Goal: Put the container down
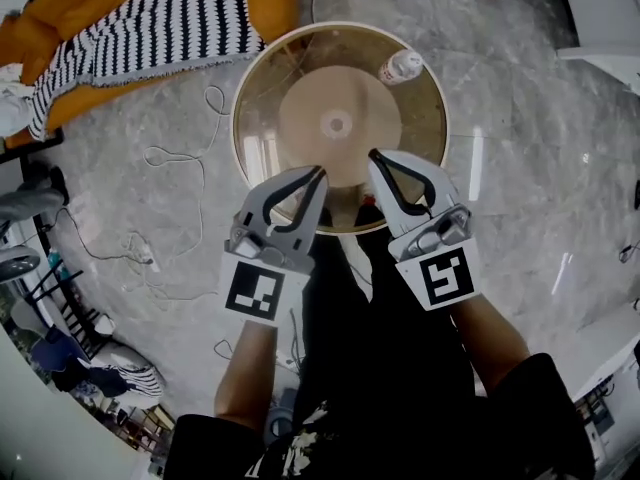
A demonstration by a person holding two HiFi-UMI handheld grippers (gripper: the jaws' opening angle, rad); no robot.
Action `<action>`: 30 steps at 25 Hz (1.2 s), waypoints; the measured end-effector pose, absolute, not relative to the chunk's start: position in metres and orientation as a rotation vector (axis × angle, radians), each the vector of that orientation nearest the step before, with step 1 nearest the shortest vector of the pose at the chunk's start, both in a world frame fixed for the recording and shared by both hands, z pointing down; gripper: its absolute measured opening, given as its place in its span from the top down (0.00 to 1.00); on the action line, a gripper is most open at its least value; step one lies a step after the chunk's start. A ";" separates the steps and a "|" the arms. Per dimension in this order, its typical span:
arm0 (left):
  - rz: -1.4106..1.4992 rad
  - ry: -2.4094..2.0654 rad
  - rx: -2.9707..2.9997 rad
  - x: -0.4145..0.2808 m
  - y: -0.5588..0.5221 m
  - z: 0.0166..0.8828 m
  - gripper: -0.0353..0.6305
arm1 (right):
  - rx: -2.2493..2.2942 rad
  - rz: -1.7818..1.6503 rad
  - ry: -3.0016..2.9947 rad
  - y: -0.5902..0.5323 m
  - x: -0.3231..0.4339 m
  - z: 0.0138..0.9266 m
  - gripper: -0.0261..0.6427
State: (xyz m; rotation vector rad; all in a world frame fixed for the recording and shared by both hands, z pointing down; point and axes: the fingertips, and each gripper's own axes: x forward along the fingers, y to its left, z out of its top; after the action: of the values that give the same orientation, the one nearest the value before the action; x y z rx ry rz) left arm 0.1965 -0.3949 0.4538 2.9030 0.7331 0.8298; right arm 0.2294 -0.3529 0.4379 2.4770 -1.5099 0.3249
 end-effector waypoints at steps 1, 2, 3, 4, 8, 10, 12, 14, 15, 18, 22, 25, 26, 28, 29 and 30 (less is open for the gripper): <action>0.811 0.722 2.920 0.198 -0.392 0.440 0.91 | 2.462 0.305 -1.524 -0.351 0.229 0.425 0.97; 0.784 0.716 2.944 0.199 -0.390 0.427 0.91 | 2.445 0.285 -1.537 -0.349 0.227 0.413 0.97; 0.758 0.709 2.967 0.198 -0.387 0.415 0.91 | 2.429 0.268 -1.552 -0.347 0.223 0.402 0.97; 0.739 0.702 2.985 0.196 -0.384 0.403 0.91 | 2.417 0.254 -1.568 -0.345 0.219 0.391 0.97; 0.659 0.699 3.048 0.188 -0.366 0.352 0.91 | 2.405 0.252 -1.631 -0.330 0.210 0.349 0.97; 0.601 0.700 3.078 0.184 -0.357 0.324 0.91 | 2.407 0.248 -1.643 -0.320 0.206 0.331 0.97; 0.574 0.682 3.083 0.177 -0.351 0.306 0.91 | 2.403 0.239 -1.647 -0.311 0.201 0.319 0.97; 0.571 0.657 3.083 0.168 -0.348 0.295 0.91 | 2.414 0.234 -1.652 -0.303 0.195 0.309 0.97; 0.567 0.652 3.092 0.163 -0.347 0.289 0.91 | 2.428 0.230 -1.656 -0.301 0.192 0.303 0.97; 0.533 0.637 3.135 0.147 -0.344 0.265 0.91 | 2.435 0.221 -1.671 -0.290 0.178 0.280 0.97; 0.498 0.566 3.141 0.119 -0.333 0.246 0.91 | 2.436 0.158 -1.695 -0.271 0.156 0.251 0.97; 0.504 0.517 3.106 0.108 -0.329 0.232 0.91 | 2.449 0.175 -1.682 -0.259 0.153 0.230 0.97; 0.488 0.512 3.107 0.108 -0.328 0.224 0.91 | 2.457 0.175 -1.681 -0.257 0.155 0.222 0.97; 0.443 0.511 3.120 0.106 -0.324 0.208 0.91 | 2.478 0.174 -1.686 -0.254 0.156 0.208 0.97; 0.421 0.510 3.131 0.105 -0.323 0.200 0.91 | 2.485 0.174 -1.690 -0.252 0.155 0.203 0.97; 0.405 0.506 3.141 0.102 -0.323 0.193 0.91 | 2.488 0.170 -1.693 -0.252 0.154 0.200 0.97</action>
State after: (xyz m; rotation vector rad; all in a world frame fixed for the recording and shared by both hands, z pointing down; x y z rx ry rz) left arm 0.1025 -0.3230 0.1926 3.1407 0.5057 0.4046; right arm 0.1539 -0.2515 0.2003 2.4876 -1.6929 0.1705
